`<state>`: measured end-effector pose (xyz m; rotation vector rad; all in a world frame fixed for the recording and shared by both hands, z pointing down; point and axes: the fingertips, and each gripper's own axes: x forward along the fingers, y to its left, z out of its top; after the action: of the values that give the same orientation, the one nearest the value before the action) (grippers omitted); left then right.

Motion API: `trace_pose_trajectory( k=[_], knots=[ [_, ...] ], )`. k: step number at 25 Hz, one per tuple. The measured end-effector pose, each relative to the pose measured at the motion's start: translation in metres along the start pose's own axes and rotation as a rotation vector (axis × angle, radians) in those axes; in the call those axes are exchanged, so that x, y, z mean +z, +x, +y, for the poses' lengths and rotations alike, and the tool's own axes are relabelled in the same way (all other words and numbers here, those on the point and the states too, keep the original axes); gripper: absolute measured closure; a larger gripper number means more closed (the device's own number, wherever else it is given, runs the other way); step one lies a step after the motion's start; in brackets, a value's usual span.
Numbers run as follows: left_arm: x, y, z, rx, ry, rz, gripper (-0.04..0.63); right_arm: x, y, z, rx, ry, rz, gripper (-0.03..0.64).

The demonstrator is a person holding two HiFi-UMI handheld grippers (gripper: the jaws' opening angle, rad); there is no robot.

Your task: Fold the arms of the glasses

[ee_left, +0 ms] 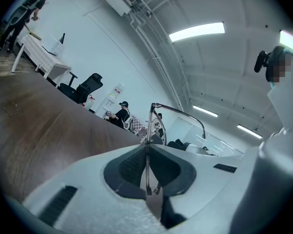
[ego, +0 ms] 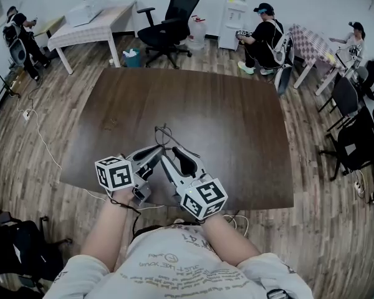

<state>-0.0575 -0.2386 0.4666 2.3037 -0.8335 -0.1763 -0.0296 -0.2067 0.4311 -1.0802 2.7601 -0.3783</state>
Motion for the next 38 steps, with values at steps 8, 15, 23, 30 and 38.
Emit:
trace_pose_trajectory(
  k=[8,15,23,30,38],
  knots=[
    [0.02,-0.023,0.032,0.149,0.088,-0.036,0.563,0.001,-0.008,-0.01,-0.04,0.005,0.0,0.468],
    [0.039,-0.039,0.038,0.324,0.32,-0.029,0.563,0.012,-0.024,-0.023,-0.075,-0.006,-0.007,0.468],
    [0.027,-0.031,0.031,0.407,0.504,0.056,0.563,0.021,-0.033,-0.024,-0.096,-0.15,0.001,0.481],
    [0.012,-0.022,0.021,0.438,0.691,0.141,0.563,0.01,-0.027,-0.019,-0.096,-0.202,0.058,0.503],
    [0.011,-0.019,0.017,0.447,0.772,0.168,0.563,0.0,-0.023,-0.025,-0.139,-0.21,0.112,0.572]
  ],
)
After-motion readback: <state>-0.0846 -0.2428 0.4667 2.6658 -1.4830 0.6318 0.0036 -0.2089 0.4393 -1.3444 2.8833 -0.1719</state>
